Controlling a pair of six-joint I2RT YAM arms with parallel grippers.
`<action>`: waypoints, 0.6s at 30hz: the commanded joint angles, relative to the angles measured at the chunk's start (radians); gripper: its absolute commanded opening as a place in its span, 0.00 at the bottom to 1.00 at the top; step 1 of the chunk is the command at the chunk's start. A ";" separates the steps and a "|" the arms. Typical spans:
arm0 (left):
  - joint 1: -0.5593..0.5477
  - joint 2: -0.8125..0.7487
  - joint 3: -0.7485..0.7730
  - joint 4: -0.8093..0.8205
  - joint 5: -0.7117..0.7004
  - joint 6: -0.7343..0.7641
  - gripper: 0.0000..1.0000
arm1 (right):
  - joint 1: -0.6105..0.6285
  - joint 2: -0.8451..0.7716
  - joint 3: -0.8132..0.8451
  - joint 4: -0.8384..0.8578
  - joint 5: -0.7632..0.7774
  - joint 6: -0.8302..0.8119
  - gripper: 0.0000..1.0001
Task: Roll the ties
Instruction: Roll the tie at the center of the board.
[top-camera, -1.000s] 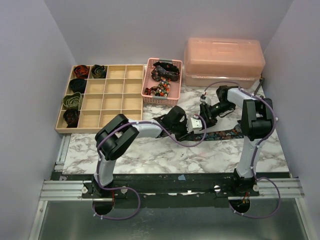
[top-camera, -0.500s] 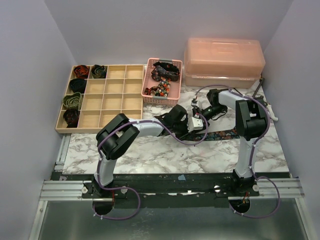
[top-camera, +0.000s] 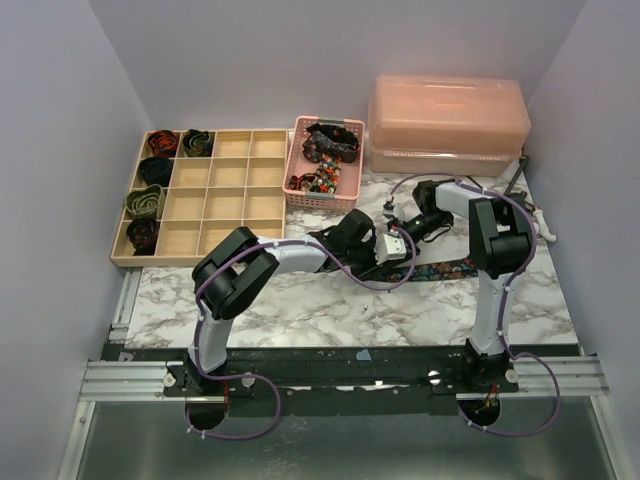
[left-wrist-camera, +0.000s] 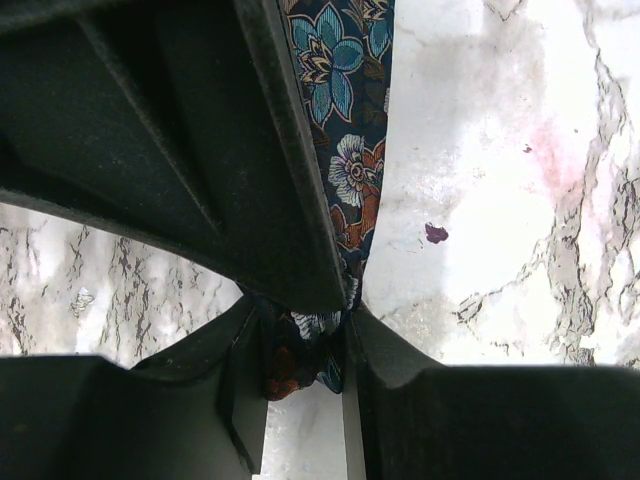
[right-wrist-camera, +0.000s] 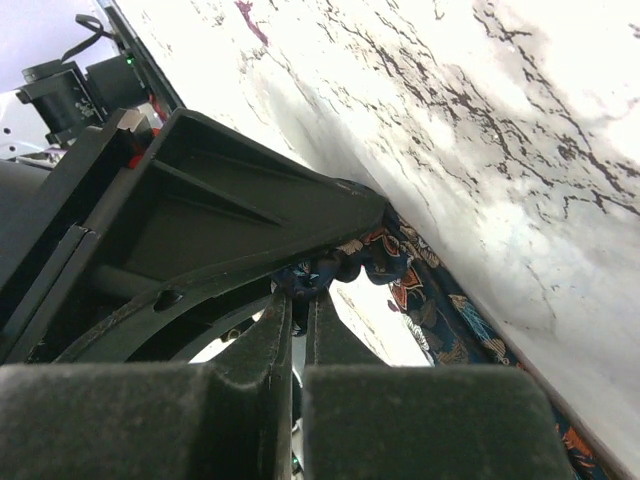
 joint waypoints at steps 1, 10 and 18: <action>0.001 0.079 -0.070 -0.190 -0.087 0.026 0.16 | 0.001 0.019 0.002 0.013 0.086 -0.010 0.01; 0.091 -0.053 -0.168 0.087 0.174 0.003 0.64 | -0.053 0.126 -0.049 0.054 0.193 -0.026 0.01; 0.106 -0.208 -0.320 0.408 0.185 -0.032 0.99 | -0.061 0.135 -0.072 0.101 0.254 -0.065 0.01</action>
